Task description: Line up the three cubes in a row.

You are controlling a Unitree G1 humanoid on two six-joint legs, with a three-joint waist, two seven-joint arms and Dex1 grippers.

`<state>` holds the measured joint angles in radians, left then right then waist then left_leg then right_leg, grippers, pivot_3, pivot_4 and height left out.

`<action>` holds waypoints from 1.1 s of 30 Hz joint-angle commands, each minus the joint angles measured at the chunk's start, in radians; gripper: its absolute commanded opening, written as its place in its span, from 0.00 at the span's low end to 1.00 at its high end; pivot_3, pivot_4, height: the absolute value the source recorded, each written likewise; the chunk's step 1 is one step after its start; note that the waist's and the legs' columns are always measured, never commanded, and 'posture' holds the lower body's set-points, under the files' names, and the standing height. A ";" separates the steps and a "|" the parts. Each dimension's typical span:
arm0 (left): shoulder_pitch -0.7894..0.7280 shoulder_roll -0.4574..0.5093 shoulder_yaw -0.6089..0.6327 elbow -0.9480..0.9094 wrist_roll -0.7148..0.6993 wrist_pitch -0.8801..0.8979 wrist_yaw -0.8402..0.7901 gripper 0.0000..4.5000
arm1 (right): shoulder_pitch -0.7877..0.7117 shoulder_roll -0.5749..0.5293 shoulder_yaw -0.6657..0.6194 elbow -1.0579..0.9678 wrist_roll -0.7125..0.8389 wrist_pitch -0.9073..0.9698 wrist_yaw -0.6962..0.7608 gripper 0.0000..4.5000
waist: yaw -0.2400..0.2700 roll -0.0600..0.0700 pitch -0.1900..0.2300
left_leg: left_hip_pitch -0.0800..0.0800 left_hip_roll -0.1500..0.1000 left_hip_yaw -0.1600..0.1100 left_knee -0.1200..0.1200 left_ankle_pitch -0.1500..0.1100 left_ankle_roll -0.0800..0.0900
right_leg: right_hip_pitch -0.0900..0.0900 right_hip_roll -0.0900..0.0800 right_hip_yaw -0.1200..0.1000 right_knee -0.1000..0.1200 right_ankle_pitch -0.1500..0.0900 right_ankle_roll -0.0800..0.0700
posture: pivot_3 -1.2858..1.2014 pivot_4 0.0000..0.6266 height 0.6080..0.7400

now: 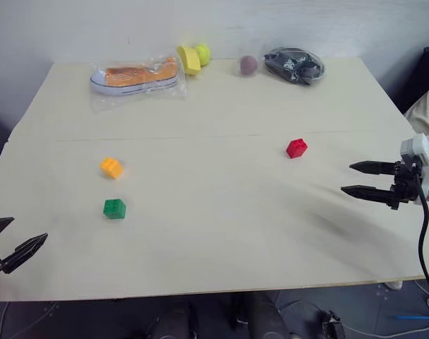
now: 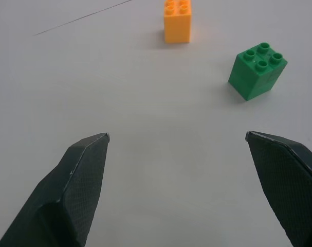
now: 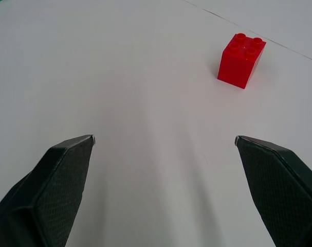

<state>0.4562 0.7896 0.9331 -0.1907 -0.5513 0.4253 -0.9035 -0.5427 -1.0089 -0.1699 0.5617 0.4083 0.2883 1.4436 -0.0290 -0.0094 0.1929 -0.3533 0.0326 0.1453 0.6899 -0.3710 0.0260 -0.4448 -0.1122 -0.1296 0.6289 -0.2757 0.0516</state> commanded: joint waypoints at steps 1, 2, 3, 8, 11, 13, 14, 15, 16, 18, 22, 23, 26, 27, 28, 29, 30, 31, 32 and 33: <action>-0.001 0.001 0.036 -0.027 -0.019 0.013 0.017 0.99 | 0.001 0.000 -0.036 -0.030 0.016 0.009 -0.013 1.00 | -0.001 0.000 0.000 | 0.000 0.000 0.000 0.000 0.000 0.000 | 0.000 0.000 0.000 0.000 0.000 0.000 | 0.52 0.24 1.00; -0.006 0.003 0.034 -0.027 -0.022 0.029 0.028 0.99 | 0.003 0.000 -0.036 -0.035 0.017 0.011 -0.015 1.00 | 0.000 0.000 0.000 | 0.000 0.000 0.000 0.000 0.000 0.000 | 0.000 0.000 0.000 0.000 0.000 0.000 | 0.52 0.24 1.00; -0.008 0.007 0.028 -0.026 -0.019 0.041 0.036 0.99 | 0.005 0.001 -0.036 -0.040 0.017 0.011 -0.018 1.00 | 0.000 0.000 0.000 | 0.000 0.000 0.000 0.000 0.000 0.000 | 0.000 0.000 0.000 0.000 0.000 0.000 | 0.52 0.24 1.00; -0.004 0.006 0.014 -0.036 0.002 0.031 0.034 0.99 | 0.029 0.005 -0.045 -0.072 0.023 0.022 -0.038 1.00 | 0.000 0.000 0.000 | 0.000 0.000 0.000 0.000 0.000 0.000 | 0.000 0.000 0.000 0.000 0.000 0.000 | 0.52 0.24 1.00; -0.005 0.005 0.011 -0.037 0.007 0.027 0.035 0.99 | 0.048 0.007 -0.049 -0.099 0.029 0.031 -0.051 1.00 | 0.001 0.000 0.000 | 0.000 0.000 0.000 0.000 0.000 0.000 | 0.000 0.000 0.000 0.000 0.000 0.000 | 0.52 0.24 1.00; -0.008 0.007 0.010 -0.034 0.009 0.027 0.035 0.99 | 0.055 0.007 -0.051 -0.109 0.032 0.034 -0.059 1.00 | 0.001 0.000 0.000 | 0.000 0.000 0.000 0.000 0.000 0.000 | 0.000 0.000 0.000 0.000 0.000 0.000 | 0.52 0.24 1.00; -0.012 0.011 0.010 -0.031 0.009 0.028 0.036 0.99 | 0.056 0.008 -0.052 -0.111 0.032 0.035 -0.065 1.00 | 0.001 0.000 0.000 | 0.000 0.000 0.000 0.000 0.000 0.000 | 0.000 0.000 0.000 0.000 0.000 0.000 | 0.52 0.24 1.00; -0.014 0.013 0.009 -0.030 0.008 0.030 0.037 0.99 | 0.057 0.008 -0.054 -0.113 0.032 0.033 -0.071 1.00 | 0.001 0.000 0.000 | 0.000 0.000 0.000 0.000 0.000 0.000 | 0.000 0.000 0.000 0.000 0.000 0.000 | 0.52 0.24 1.00; -0.016 0.014 0.008 -0.030 0.009 0.030 0.037 0.99 | 0.059 0.010 -0.056 -0.117 0.032 0.032 -0.078 1.00 | 0.001 0.000 0.000 | 0.000 0.000 0.000 0.000 0.000 0.000 | 0.000 0.000 0.000 0.000 0.000 0.000 | 0.52 0.24 1.00; -0.022 0.017 0.002 -0.029 0.010 0.030 0.035 0.99 | 0.060 0.015 -0.058 -0.125 0.030 0.029 -0.094 1.00 | 0.001 0.000 0.000 | 0.000 0.000 0.000 0.000 0.000 0.000 | 0.000 0.000 0.000 0.000 0.000 0.000 | 0.52 0.24 1.00; -0.053 0.031 -0.015 -0.024 0.008 0.039 0.044 0.99 | 0.067 0.025 -0.067 -0.168 0.027 0.037 -0.131 1.00 | 0.001 0.000 0.000 | 0.000 0.000 0.000 0.000 0.000 0.000 | 0.000 0.000 0.000 0.000 0.000 0.000 | 0.52 0.24 1.00; -0.058 0.032 -0.018 -0.027 0.001 0.046 0.042 0.99 | 0.069 0.029 -0.070 -0.181 0.024 0.039 -0.150 1.00 | 0.001 0.000 0.000 | 0.000 0.000 0.000 0.000 0.000 0.000 | 0.000 0.000 0.000 0.000 0.000 0.000 | 0.52 0.24 1.00; -0.089 0.050 -0.046 -0.072 -0.035 0.087 0.034 0.99 | 0.063 0.050 -0.075 -0.253 0.036 0.086 -0.214 1.00 | 0.001 0.000 0.000 | 0.000 0.000 0.000 0.000 0.000 0.000 | 0.000 0.000 0.000 0.000 0.000 0.000 | 0.52 0.24 1.00; -0.102 0.057 -0.058 -0.089 -0.046 0.103 0.033 0.99 | 0.058 0.056 -0.075 -0.273 0.039 0.101 -0.234 1.00 | 0.001 0.000 0.000 | 0.000 0.000 0.000 0.000 0.000 0.000 | 0.000 0.000 0.000 0.000 0.000 0.000 | 0.52 0.24 1.00; -0.124 0.066 -0.074 -0.116 -0.075 0.130 0.028 0.99 | 0.048 0.068 -0.073 -0.295 0.042 0.121 -0.264 1.00 | 0.001 0.000 0.000 | 0.000 0.000 0.000 0.000 0.000 0.000 | 0.000 0.000 0.000 0.000 0.000 0.000 | 0.52 0.24 1.00; -0.170 0.084 -0.122 -0.166 -0.141 0.175 0.014 0.99 | 0.020 0.110 -0.063 -0.318 0.026 0.151 -0.354 1.00 | 0.001 0.000 0.000 | 0.000 0.000 0.000 0.000 0.000 0.000 | 0.000 0.000 0.000 0.001 0.000 0.000 | 0.52 0.24 1.00; -0.204 0.097 -0.156 -0.202 -0.188 0.209 0.005 0.99 | 0.000 0.141 -0.056 -0.333 0.013 0.173 -0.420 1.00 | 0.002 0.000 0.000 | 0.000 0.000 0.000 0.000 0.000 0.000 | 0.000 0.000 0.000 0.001 0.000 0.000 | 0.52 0.24 1.00; -0.236 0.112 -0.195 -0.235 -0.226 0.238 -0.006 0.99 | -0.020 0.172 -0.049 -0.345 0.000 0.189 -0.480 1.00 | 0.002 0.000 0.000 | 0.000 -0.001 0.000 0.001 0.001 -0.001 | 0.000 0.000 0.001 0.002 0.000 0.000 | 0.52 0.24 1.00; -0.269 0.131 -0.242 -0.267 -0.248 0.253 -0.019 0.99 | -0.038 0.206 -0.037 -0.356 -0.014 0.200 -0.532 1.00 | 0.002 0.000 0.000 | 0.000 -0.001 0.000 0.002 0.001 -0.001 | 0.000 -0.001 0.001 0.003 0.000 0.000 | 0.52 0.24 1.00; -0.291 0.143 -0.271 -0.283 -0.256 0.262 -0.024 0.99 | -0.048 0.226 -0.031 -0.362 -0.022 0.207 -0.558 1.00 | 0.001 0.000 0.000 | 0.000 -0.001 0.000 0.002 0.001 -0.001 | 0.000 -0.001 0.001 0.003 0.000 0.000 | 0.52 0.24 1.00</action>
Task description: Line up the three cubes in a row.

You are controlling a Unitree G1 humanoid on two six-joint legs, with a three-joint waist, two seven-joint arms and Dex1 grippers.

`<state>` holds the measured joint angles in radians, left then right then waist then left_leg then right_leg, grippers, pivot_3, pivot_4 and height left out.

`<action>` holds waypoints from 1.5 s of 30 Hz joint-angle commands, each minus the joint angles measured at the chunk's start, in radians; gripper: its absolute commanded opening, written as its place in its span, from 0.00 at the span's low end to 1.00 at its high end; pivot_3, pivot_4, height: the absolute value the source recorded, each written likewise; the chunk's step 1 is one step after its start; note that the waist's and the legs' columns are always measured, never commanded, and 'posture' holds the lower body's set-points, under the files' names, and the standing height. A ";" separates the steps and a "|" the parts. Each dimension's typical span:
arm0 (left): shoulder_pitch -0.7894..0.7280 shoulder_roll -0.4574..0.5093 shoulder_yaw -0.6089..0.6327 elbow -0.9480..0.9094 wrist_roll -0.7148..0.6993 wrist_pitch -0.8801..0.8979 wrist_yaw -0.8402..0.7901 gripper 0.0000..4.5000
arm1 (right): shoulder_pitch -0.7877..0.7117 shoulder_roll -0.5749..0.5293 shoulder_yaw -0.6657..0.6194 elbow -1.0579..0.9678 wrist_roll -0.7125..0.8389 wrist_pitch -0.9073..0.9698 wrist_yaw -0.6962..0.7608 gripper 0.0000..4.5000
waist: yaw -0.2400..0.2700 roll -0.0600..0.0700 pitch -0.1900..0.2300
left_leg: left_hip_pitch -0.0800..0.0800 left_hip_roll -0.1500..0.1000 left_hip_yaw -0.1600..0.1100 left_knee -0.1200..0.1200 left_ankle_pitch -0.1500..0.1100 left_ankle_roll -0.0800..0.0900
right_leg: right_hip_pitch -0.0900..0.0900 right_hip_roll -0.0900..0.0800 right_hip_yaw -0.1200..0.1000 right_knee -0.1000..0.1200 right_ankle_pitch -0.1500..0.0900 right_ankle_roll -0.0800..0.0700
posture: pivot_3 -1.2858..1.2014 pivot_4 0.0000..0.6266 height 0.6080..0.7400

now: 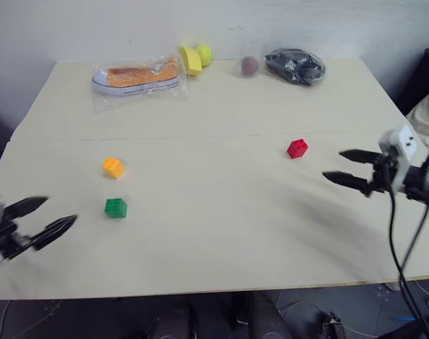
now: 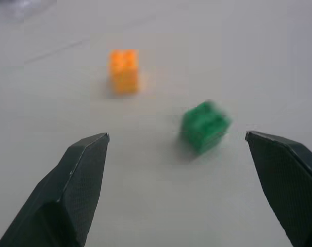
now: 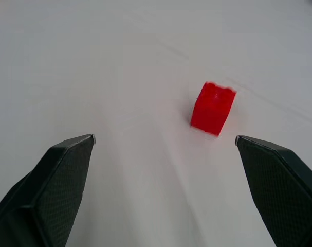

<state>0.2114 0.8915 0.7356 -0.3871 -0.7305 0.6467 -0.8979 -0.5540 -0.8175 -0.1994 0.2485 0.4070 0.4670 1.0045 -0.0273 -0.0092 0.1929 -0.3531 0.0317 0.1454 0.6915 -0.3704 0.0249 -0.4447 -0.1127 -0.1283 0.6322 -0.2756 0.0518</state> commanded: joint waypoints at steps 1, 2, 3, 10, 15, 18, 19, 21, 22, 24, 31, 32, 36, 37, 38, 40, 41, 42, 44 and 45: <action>-0.076 0.052 -0.106 -0.102 -0.089 0.050 -0.035 0.99 | -0.051 0.060 0.004 -0.051 -0.030 0.033 -0.155 1.00 | -0.001 0.000 0.000 | 0.000 0.000 0.000 0.000 0.000 0.000 | 0.000 0.000 0.000 0.001 0.000 0.000 | 0.52 0.24 1.00; -0.138 0.071 -0.162 -0.120 -0.115 0.063 -0.044 0.99 | -0.079 0.105 0.012 -0.038 -0.043 0.043 -0.214 1.00 | -0.001 0.001 0.000 | 0.000 0.000 0.000 -0.001 0.000 -0.001 | -0.001 0.000 0.000 0.001 0.000 0.000 | 0.52 0.24 1.00; -0.198 0.085 -0.208 -0.130 -0.140 0.077 -0.051 0.99 | -0.106 0.144 0.018 -0.020 -0.055 0.048 -0.267 1.00 | -0.001 0.000 0.000 | 0.000 0.000 0.000 -0.001 0.001 -0.001 | -0.001 0.001 0.000 0.001 0.000 -0.001 | 0.52 0.24 1.00; -0.505 0.107 -0.407 -0.136 -0.216 0.133 -0.065 0.99 | -0.241 0.293 0.033 0.203 -0.149 -0.026 -0.482 1.00 | -0.003 0.000 0.000 | -0.002 0.000 0.001 0.001 0.002 -0.001 | -0.002 0.004 0.000 0.006 0.000 -0.001 | 0.52 0.24 1.00; -0.625 0.097 -0.466 -0.124 -0.234 0.148 -0.068 0.99 | -0.308 0.346 0.044 0.396 -0.185 -0.086 -0.523 1.00 | -0.004 0.000 0.000 | -0.002 0.000 0.001 0.001 0.002 -0.001 | -0.001 0.006 0.001 0.005 0.000 0.000 | 0.52 0.24 1.00; -0.653 0.095 -0.489 -0.119 -0.223 0.149 -0.070 0.99 | -0.332 0.362 0.049 0.483 -0.199 -0.112 -0.520 1.00 | -0.004 0.000 0.000 | -0.002 0.001 0.001 0.001 0.002 -0.001 | -0.001 0.008 0.002 0.005 0.000 0.000 | 0.52 0.24 1.00; -0.656 0.094 -0.492 -0.118 -0.221 0.148 -0.070 0.99 | -0.338 0.366 0.048 0.508 -0.205 -0.134 -0.528 1.00 | -0.004 0.000 0.000 | -0.002 0.001 0.001 0.001 0.002 -0.001 | -0.001 0.008 0.002 0.005 0.000 0.000 | 0.52 0.24 1.00; -0.659 0.095 -0.501 -0.117 -0.212 0.142 -0.073 1.00 | -0.351 0.374 0.034 0.556 -0.208 -0.171 -0.552 0.92 | -0.004 0.000 0.000 | -0.002 0.001 0.001 0.001 0.003 -0.001 | -0.001 0.008 0.002 0.005 0.000 0.000 | 0.52 0.24 1.00; -0.658 0.096 -0.504 -0.114 -0.207 0.139 -0.075 1.00 | -0.356 0.377 0.029 0.571 -0.203 -0.189 -0.546 0.89 | -0.005 0.000 0.000 | -0.002 0.001 0.001 0.001 0.003 -0.001 | -0.001 0.008 0.003 0.005 0.000 0.000 | 0.52 0.24 1.00; -0.656 0.098 -0.504 -0.109 -0.202 0.134 -0.080 1.00 | -0.362 0.379 0.029 0.589 -0.202 -0.211 -0.528 0.73 | -0.005 0.000 0.000 | -0.002 0.002 0.001 0.001 0.003 -0.001 | -0.001 0.009 0.003 0.005 0.000 0.000 | 0.52 0.24 1.00; -0.664 0.094 -0.510 -0.093 -0.185 0.124 -0.090 1.00 | -0.331 0.374 0.054 0.573 -0.207 -0.250 -0.432 0.34 | -0.004 0.000 0.000 | -0.002 0.002 0.001 0.002 0.003 -0.002 | -0.001 0.011 0.005 0.005 0.000 0.000 | 0.52 0.24 1.00; -0.667 0.094 -0.515 -0.091 -0.184 0.123 -0.094 1.00 | -0.321 0.369 0.065 0.554 -0.210 -0.266 -0.398 0.34 | -0.004 0.000 0.000 | -0.002 0.003 0.001 0.002 0.003 -0.002 | -0.001 0.011 0.005 0.005 0.000 0.000 | 0.52 0.24 1.00; -0.650 0.114 -0.548 -0.092 -0.166 0.116 -0.155 1.00 | -0.203 0.299 0.157 0.273 -0.130 -0.302 0.005 0.34 | 0.000 0.001 0.001 | -0.002 0.003 0.001 0.002 0.003 -0.002 | -0.001 0.012 0.005 0.005 0.000 0.000 | 0.52 0.24 1.00; -0.639 0.123 -0.557 -0.094 -0.153 0.106 -0.179 1.00 | -0.161 0.267 0.184 0.177 -0.096 -0.283 0.114 0.34 | 0.002 0.001 0.001 | -0.002 0.003 0.000 0.001 0.003 -0.002 | -0.001 0.012 0.005 0.004 0.000 0.000 | 0.52 0.24 1.00; -0.627 0.131 -0.567 -0.095 -0.134 0.092 -0.202 1.00 | -0.119 0.233 0.208 0.086 -0.069 -0.271 0.205 0.34 | 0.002 0.002 0.001 | -0.002 0.003 0.000 0.002 0.003 -0.002 | -0.001 0.012 0.005 0.004 0.000 0.000 | 0.52 0.24 1.00; -0.602 0.143 -0.596 -0.099 -0.097 0.058 -0.249 1.00 | -0.022 0.134 0.268 -0.106 -0.019 -0.246 0.393 0.34 | 0.003 0.002 0.001 | -0.002 0.004 0.000 0.002 0.002 -0.003 | -0.001 0.013 0.005 0.004 0.000 0.000 | 0.52 0.24 1.00; -0.596 0.144 -0.606 -0.101 -0.085 0.047 -0.263 1.00 | 0.011 0.099 0.288 -0.165 -0.008 -0.241 0.446 0.34 | 0.005 0.002 0.001 | -0.002 0.003 0.000 0.002 0.002 -0.003 | -0.001 0.014 0.005 0.004 0.000 0.000 | 0.52 0.24 1.00; -0.591 0.142 -0.622 -0.104 -0.069 0.032 -0.275 1.00 | 0.044 0.071 0.309 -0.215 -0.009 -0.251 0.483 0.34 | 0.005 0.002 0.001 | -0.002 0.003 0.000 0.003 0.002 -0.003 | -0.001 0.014 0.005 0.004 0.000 0.000 | 0.52 0.24 1.00; -0.588 0.130 -0.645 -0.106 -0.048 0.011 -0.285 1.00 | 0.084 0.054 0.335 -0.268 -0.022 -0.280 0.501 0.34 | 0.005 0.001 0.001 | -0.001 0.004 0.000 0.005 0.002 -0.003 | 0.001 0.014 0.005 0.003 0.000 0.000 | 0.52 0.24 1.00; -0.589 0.122 -0.658 -0.109 -0.042 0.004 -0.288 1.00 | 0.100 0.058 0.348 -0.280 -0.036 -0.302 0.500 0.34 | 0.004 0.001 0.001 | -0.001 0.004 0.000 0.006 0.002 -0.004 | 0.001 0.014 0.005 0.003 0.000 0.000 | 0.52 0.24 1.00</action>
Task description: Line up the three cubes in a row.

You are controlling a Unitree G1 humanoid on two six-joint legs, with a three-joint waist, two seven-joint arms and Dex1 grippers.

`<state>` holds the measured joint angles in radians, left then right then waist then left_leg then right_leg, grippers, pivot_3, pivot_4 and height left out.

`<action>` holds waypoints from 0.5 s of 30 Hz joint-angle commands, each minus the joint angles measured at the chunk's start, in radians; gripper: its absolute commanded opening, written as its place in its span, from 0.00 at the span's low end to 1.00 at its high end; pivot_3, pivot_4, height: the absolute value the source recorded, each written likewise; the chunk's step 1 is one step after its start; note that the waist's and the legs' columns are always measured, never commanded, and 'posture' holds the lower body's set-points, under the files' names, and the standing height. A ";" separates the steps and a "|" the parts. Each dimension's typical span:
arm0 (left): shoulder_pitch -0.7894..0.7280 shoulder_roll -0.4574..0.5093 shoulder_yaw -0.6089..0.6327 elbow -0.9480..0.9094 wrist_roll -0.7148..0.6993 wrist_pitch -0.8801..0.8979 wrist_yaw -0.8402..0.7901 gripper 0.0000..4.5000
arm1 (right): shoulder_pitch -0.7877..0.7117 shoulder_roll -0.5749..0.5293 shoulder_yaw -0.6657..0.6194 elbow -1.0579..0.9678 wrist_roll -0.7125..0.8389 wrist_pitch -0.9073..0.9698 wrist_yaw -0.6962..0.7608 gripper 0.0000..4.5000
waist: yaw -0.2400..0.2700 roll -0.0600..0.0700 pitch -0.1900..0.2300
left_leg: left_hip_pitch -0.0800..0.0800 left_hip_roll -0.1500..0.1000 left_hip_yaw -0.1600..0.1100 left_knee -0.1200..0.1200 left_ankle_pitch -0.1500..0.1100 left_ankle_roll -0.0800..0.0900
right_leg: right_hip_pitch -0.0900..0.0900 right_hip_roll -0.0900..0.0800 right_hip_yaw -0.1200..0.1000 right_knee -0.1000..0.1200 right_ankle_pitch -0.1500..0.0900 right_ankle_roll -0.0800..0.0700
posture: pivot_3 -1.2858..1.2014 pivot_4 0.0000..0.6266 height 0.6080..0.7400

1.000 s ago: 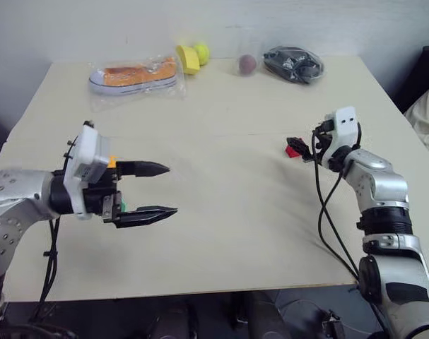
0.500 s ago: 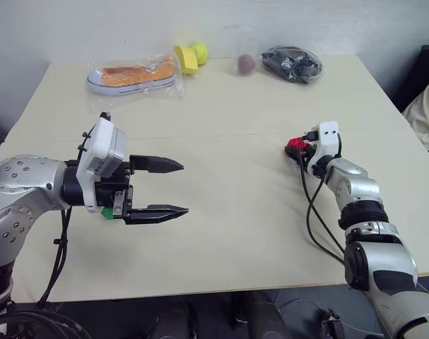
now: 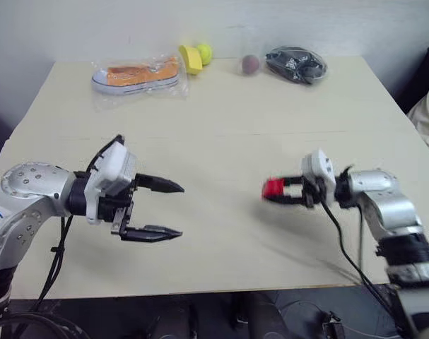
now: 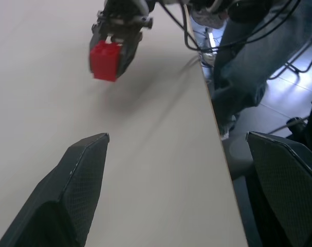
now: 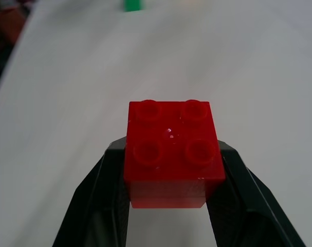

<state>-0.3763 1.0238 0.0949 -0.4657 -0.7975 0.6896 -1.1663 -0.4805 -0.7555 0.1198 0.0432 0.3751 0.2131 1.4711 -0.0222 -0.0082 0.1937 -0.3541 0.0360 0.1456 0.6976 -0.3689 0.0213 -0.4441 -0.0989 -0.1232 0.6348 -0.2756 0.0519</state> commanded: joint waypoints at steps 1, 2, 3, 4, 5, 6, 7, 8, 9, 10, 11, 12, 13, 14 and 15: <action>-0.002 -0.014 -0.023 -0.030 0.029 -0.044 -0.023 1.00 | 0.036 0.004 0.037 -0.081 -0.013 -0.058 0.027 0.34 | -0.003 0.000 0.000 | 0.000 0.000 0.001 0.000 0.000 0.000 | 0.000 0.000 0.001 0.001 0.000 0.000 | 0.52 0.24 1.00; -0.003 -0.017 -0.029 -0.031 0.032 -0.048 -0.026 1.00 | 0.044 0.013 0.048 -0.082 -0.022 -0.068 0.019 0.34 | -0.005 0.000 0.000 | 0.002 0.000 0.001 0.000 0.000 0.000 | 0.000 0.000 0.002 0.002 0.000 0.000 | 0.52 0.24 1.00; -0.002 -0.018 -0.032 -0.032 0.035 -0.053 -0.029 1.00 | 0.050 0.024 0.058 -0.080 -0.033 -0.076 0.006 0.34 | -0.005 0.000 0.000 | 0.002 0.001 0.001 0.000 0.000 -0.001 | 0.000 0.000 0.002 0.002 0.000 -0.001 | 0.52 0.24 1.00; -0.001 -0.018 -0.032 -0.031 0.038 -0.056 -0.032 1.00 | 0.052 0.031 0.065 -0.079 -0.040 -0.080 -0.003 0.34 | -0.005 0.000 0.000 | 0.001 0.001 0.001 0.000 0.000 -0.001 | 0.000 0.000 0.002 0.002 0.000 -0.001 | 0.52 0.24 1.00; 0.003 -0.021 -0.035 -0.033 0.042 -0.060 -0.032 1.00 | 0.057 0.045 0.081 -0.067 -0.062 -0.104 -0.016 0.34 | -0.004 0.000 0.000 | 0.001 0.001 0.002 0.000 0.000 -0.001 | -0.001 0.000 0.002 0.002 -0.001 -0.001 | 0.52 0.24 1.00; 0.006 -0.022 -0.037 -0.035 0.045 -0.062 -0.033 1.00 | 0.061 0.054 0.092 -0.058 -0.077 -0.122 -0.024 0.34 | -0.004 0.000 0.000 | 0.001 0.002 0.001 0.000 0.000 -0.001 | -0.001 0.000 0.002 0.002 -0.001 -0.001 | 0.52 0.24 1.00; 0.011 -0.023 -0.038 -0.038 0.049 -0.065 -0.035 1.00 | 0.060 0.071 0.104 -0.040 -0.102 -0.146 -0.043 0.34 | -0.004 0.000 0.000 | 0.001 0.002 0.001 0.000 0.000 -0.001 | -0.001 0.000 0.002 0.002 -0.001 -0.002 | 0.52 0.24 1.00; 0.016 -0.022 -0.039 -0.039 0.052 -0.068 -0.037 1.00 | 0.058 0.083 0.112 -0.028 -0.118 -0.162 -0.057 0.34 | -0.004 0.000 0.000 | 0.001 0.002 0.001 0.000 0.000 -0.001 | -0.001 0.000 0.002 0.002 -0.001 -0.002 | 0.52 0.24 1.00; 0.021 -0.021 -0.038 -0.041 0.055 -0.070 -0.040 1.00 | 0.050 0.099 0.119 -0.007 -0.137 -0.176 -0.078 0.34 | -0.003 0.000 0.000 | 0.001 0.002 0.001 0.000 0.000 -0.001 | -0.001 0.000 0.002 0.002 -0.001 -0.002 | 0.52 0.24 1.00; 0.025 -0.021 -0.038 -0.042 0.057 -0.072 -0.041 1.00 | 0.044 0.110 0.123 0.008 -0.150 -0.186 -0.092 0.34 | -0.003 0.000 0.000 | 0.001 0.001 0.001 0.000 0.000 -0.001 | -0.001 0.000 0.002 0.002 -0.001 -0.002 | 0.52 0.24 1.00; 0.029 -0.021 -0.036 -0.043 0.058 -0.074 -0.042 1.00 | 0.040 0.117 0.126 0.019 -0.158 -0.196 -0.096 0.34 | -0.004 0.000 0.000 | 0.001 0.001 0.001 0.001 0.000 -0.001 | -0.001 0.000 0.002 0.002 -0.001 -0.002 | 0.52 0.24 1.00; 0.033 -0.020 -0.034 -0.045 0.058 -0.074 -0.043 1.00 | 0.040 0.117 0.134 0.033 -0.171 -0.216 -0.091 0.34 | -0.003 0.000 0.000 | 0.001 0.001 0.001 0.001 0.000 -0.001 | -0.001 0.000 0.002 0.002 -0.001 -0.002 | 0.52 0.24 1.00; 0.036 -0.019 -0.032 -0.046 0.058 -0.075 -0.043 1.00 | 0.040 0.117 0.138 0.043 -0.177 -0.226 -0.088 0.41 | -0.001 0.000 0.000 | 0.001 0.001 0.001 0.001 0.000 -0.001 | -0.001 0.000 0.002 0.002 -0.001 -0.002 | 0.52 0.24 1.00; 0.038 -0.019 -0.031 -0.047 0.059 -0.074 -0.043 1.00 | 0.039 0.117 0.142 0.053 -0.182 -0.231 -0.090 0.49 | 0.000 0.000 0.000 | 0.001 0.001 0.001 0.001 0.000 -0.001 | -0.001 0.000 0.002 0.002 -0.001 -0.002 | 0.52 0.24 1.00; 0.040 -0.019 -0.029 -0.048 0.059 -0.075 -0.044 1.00 | 0.038 0.119 0.143 0.059 -0.185 -0.233 -0.092 0.56 | 0.000 0.000 0.000 | 0.001 0.001 0.001 0.001 0.000 -0.001 | -0.001 0.000 0.002 0.002 -0.001 -0.002 | 0.52 0.24 1.00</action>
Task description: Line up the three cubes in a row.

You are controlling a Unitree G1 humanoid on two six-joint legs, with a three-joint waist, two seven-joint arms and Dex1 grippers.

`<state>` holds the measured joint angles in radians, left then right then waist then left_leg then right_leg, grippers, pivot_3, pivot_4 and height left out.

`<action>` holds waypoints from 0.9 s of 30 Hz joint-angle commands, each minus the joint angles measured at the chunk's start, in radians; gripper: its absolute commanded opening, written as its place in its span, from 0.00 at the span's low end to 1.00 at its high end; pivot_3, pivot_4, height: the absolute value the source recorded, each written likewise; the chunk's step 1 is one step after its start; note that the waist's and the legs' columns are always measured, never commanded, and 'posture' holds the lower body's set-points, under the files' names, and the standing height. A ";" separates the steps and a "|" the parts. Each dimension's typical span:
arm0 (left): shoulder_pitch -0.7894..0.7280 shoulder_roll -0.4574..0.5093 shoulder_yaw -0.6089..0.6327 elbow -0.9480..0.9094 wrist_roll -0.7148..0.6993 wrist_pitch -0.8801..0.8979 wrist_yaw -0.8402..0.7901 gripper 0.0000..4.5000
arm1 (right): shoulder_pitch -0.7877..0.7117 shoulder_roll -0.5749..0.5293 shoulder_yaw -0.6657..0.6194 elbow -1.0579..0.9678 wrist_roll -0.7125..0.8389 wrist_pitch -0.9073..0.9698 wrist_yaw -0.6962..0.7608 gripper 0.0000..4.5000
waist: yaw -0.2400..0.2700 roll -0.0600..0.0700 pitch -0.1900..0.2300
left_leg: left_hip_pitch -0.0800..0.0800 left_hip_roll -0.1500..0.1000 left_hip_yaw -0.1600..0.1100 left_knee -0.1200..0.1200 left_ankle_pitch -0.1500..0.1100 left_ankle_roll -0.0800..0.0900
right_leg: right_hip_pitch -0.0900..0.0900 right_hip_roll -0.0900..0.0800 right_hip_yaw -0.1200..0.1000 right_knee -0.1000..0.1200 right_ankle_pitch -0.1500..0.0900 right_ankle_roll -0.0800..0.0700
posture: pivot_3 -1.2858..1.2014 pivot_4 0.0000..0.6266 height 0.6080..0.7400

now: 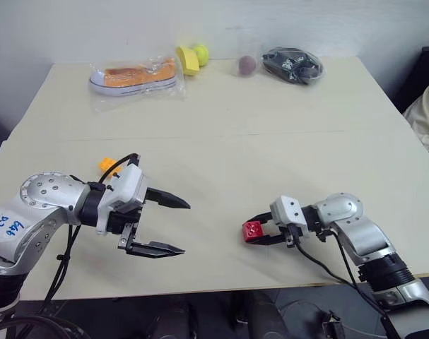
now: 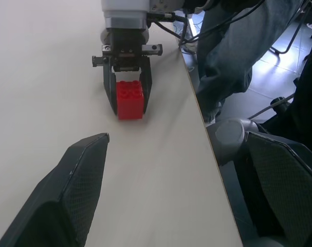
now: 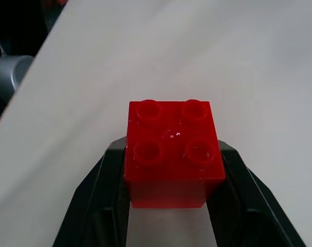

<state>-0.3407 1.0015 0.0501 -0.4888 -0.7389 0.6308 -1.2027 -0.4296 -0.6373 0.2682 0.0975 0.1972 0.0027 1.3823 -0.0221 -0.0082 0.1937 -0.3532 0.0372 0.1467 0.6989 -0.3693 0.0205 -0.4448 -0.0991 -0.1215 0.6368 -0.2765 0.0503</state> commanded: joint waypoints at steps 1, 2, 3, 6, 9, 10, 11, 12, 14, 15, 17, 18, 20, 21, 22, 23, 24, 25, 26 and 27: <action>0.006 0.003 0.017 -0.026 0.001 -0.015 -0.007 1.00 | -0.014 0.000 -0.004 0.006 -0.007 -0.018 -0.003 0.62 | 0.001 0.000 0.000 | 0.000 0.000 0.000 0.000 0.000 0.000 | 0.000 0.000 0.000 0.000 0.000 0.000 | 0.52 0.24 1.00; 0.012 0.004 0.024 -0.027 -0.001 -0.012 -0.003 1.00 | -0.015 -0.005 -0.001 0.002 -0.006 -0.018 0.009 0.68 | 0.001 0.000 0.000 | 0.000 0.000 0.000 0.000 0.000 0.000 | 0.000 0.000 0.000 0.000 0.000 0.000 | 0.52 0.24 1.00; 0.020 0.005 0.033 -0.027 -0.003 -0.009 0.002 1.00 | -0.018 -0.010 -0.002 -0.004 -0.001 -0.014 0.018 0.76 | 0.000 0.000 0.000 | 0.000 0.000 0.000 0.000 0.000 0.000 | 0.000 0.000 0.000 0.000 0.000 0.000 | 0.52 0.24 1.00; 0.059 0.007 0.082 -0.023 -0.007 -0.001 0.029 1.00 | -0.028 -0.018 -0.018 -0.026 0.020 0.014 0.030 0.97 | -0.002 0.000 0.000 | 0.000 0.000 0.000 0.000 0.000 0.000 | 0.000 0.000 0.000 0.000 0.000 0.000 | 0.52 0.24 1.00; 0.135 0.001 0.171 -0.021 -0.006 0.006 0.082 1.00 | -0.038 -0.034 -0.054 -0.073 0.065 0.065 0.034 0.99 | -0.006 0.000 0.000 | 0.000 0.001 0.000 0.000 0.000 0.000 | 0.000 0.000 0.000 0.000 0.000 0.000 | 0.52 0.24 1.00; 0.188 -0.010 0.239 -0.020 -0.008 0.017 0.113 1.00 | -0.050 -0.048 -0.081 -0.104 0.107 0.115 0.036 0.99 | -0.005 0.000 0.000 | 0.000 0.002 0.000 0.000 0.000 0.000 | 0.000 0.000 0.000 0.000 0.000 0.000 | 0.52 0.24 1.00; 0.245 -0.025 0.309 -0.025 -0.008 0.027 0.143 1.00 | -0.059 -0.064 -0.110 -0.136 0.151 0.167 0.038 0.99 | -0.006 0.000 0.000 | 0.000 0.002 0.000 0.000 0.000 0.000 | 0.000 0.000 0.000 0.000 0.000 0.000 | 0.52 0.24 1.00; 0.295 -0.038 0.365 -0.030 -0.004 0.034 0.169 1.00 | -0.068 -0.076 -0.134 -0.160 0.188 0.214 0.036 0.99 | -0.008 0.001 0.001 | 0.000 0.002 0.000 0.000 0.000 0.000 | 0.000 0.000 0.000 0.000 0.000 -0.001 | 0.52 0.24 1.00; 0.403 -0.064 0.467 -0.046 0.018 0.039 0.206 1.00 | -0.084 -0.099 -0.180 -0.199 0.256 0.301 0.026 0.99 | -0.005 0.001 0.001 | 0.000 0.002 0.000 0.000 -0.001 0.000 | 0.000 0.000 0.000 0.000 0.000 -0.001 | 0.52 0.24 1.00; 0.441 -0.071 0.498 -0.052 0.024 0.037 0.215 1.00 | -0.089 -0.107 -0.193 -0.211 0.276 0.329 0.022 0.99 | -0.004 0.001 0.001 | 0.000 0.003 -0.001 0.000 -0.001 0.000 | 0.000 0.000 -0.001 0.000 0.000 -0.001 | 0.52 0.24 1.00; 0.553 -0.103 0.598 -0.041 0.069 0.016 0.229 1.00 | -0.107 -0.134 -0.230 -0.240 0.328 0.398 0.023 0.99 | -0.003 0.001 0.000 | 0.000 0.003 -0.001 0.000 -0.001 0.000 | 0.000 0.000 -0.001 -0.001 0.000 -0.001 | 0.52 0.24 1.00; 0.611 -0.118 0.649 -0.029 0.091 0.002 0.223 1.00 | -0.116 -0.151 -0.248 -0.255 0.356 0.432 0.028 0.99 | -0.002 0.001 0.000 | 0.001 0.003 -0.001 0.000 -0.002 0.000 | 0.000 -0.001 -0.001 -0.001 -0.001 -0.001 | 0.52 0.24 1.00; 0.678 -0.121 0.696 -0.011 0.130 -0.030 0.208 1.00 | -0.123 -0.176 -0.267 -0.277 0.388 0.472 0.037 0.99 | -0.002 0.001 0.000 | 0.000 0.003 -0.001 0.000 -0.002 0.000 | 0.000 -0.001 -0.001 -0.001 -0.001 -0.001 | 0.52 0.24 1.00; 0.699 -0.112 0.704 0.014 0.156 -0.062 0.190 1.00 | -0.125 -0.188 -0.270 -0.284 0.397 0.482 0.044 0.99 | 0.003 0.001 0.000 | 0.000 0.002 -0.001 0.000 -0.003 0.001 | 0.000 -0.002 -0.002 -0.001 -0.001 -0.002 | 0.52 0.24 1.00; 0.704 -0.096 0.702 0.044 0.176 -0.089 0.172 1.00 | -0.127 -0.197 -0.269 -0.289 0.402 0.486 0.052 0.99 | 0.006 0.000 0.000 | 0.000 0.002 -0.001 0.000 -0.003 0.001 | 0.000 -0.002 -0.002 -0.002 -0.001 -0.002 | 0.52 0.24 1.00; 0.694 -0.072 0.691 0.089 0.198 -0.122 0.149 1.00 | -0.129 -0.204 -0.267 -0.295 0.408 0.493 0.057 0.99 | 0.010 0.000 0.000 | 0.001 0.002 -0.001 0.000 -0.003 0.001 | 0.000 -0.002 -0.002 -0.001 -0.001 -0.002 | 0.52 0.24 1.00; 0.676 -0.047 0.673 0.131 0.219 -0.152 0.129 1.00 | -0.134 -0.206 -0.264 -0.296 0.411 0.497 0.060 0.99 | 0.013 0.000 0.000 | 0.001 0.002 -0.001 0.000 -0.003 0.001 | 0.000 -0.003 -0.002 -0.001 -0.001 -0.002 | 0.52 0.24 1.00; 0.633 -0.015 0.635 0.185 0.236 -0.182 0.109 1.00 | -0.134 -0.206 -0.262 -0.299 0.411 0.497 0.057 0.99 | 0.017 0.000 0.000 | 0.001 0.002 -0.001 0.000 -0.003 0.000 | 0.000 -0.003 -0.003 -0.001 -0.001 -0.002 | 0.52 0.24 1.00; 0.584 0.013 0.594 0.241 0.251 -0.210 0.091 1.00 | -0.133 -0.204 -0.259 -0.303 0.409 0.497 0.054 0.99 | 0.023 0.000 0.000 | 0.001 0.002 -0.001 0.000 -0.003 0.000 | 0.000 -0.003 -0.003 -0.001 -0.001 -0.002 | 0.52 0.24 1.00; 0.532 0.032 0.555 0.290 0.260 -0.227 0.080 1.00 | -0.132 -0.203 -0.258 -0.305 0.407 0.496 0.053 0.99 | 0.024 0.000 0.000 | 0.001 0.002 -0.001 0.000 -0.003 0.000 | 0.000 -0.003 -0.004 0.000 -0.001 -0.003 | 0.52 0.24 1.00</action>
<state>0.2326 1.0108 0.6405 -0.2481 -0.4971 0.4508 -1.0969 -0.5509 -0.8281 0.0319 -0.1736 0.5841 0.5020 1.4312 0.0018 -0.0079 0.1937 -0.3528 0.0387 0.1455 0.6985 -0.3723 0.0206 -0.4455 -0.1027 -0.1261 0.6368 -0.2778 0.0477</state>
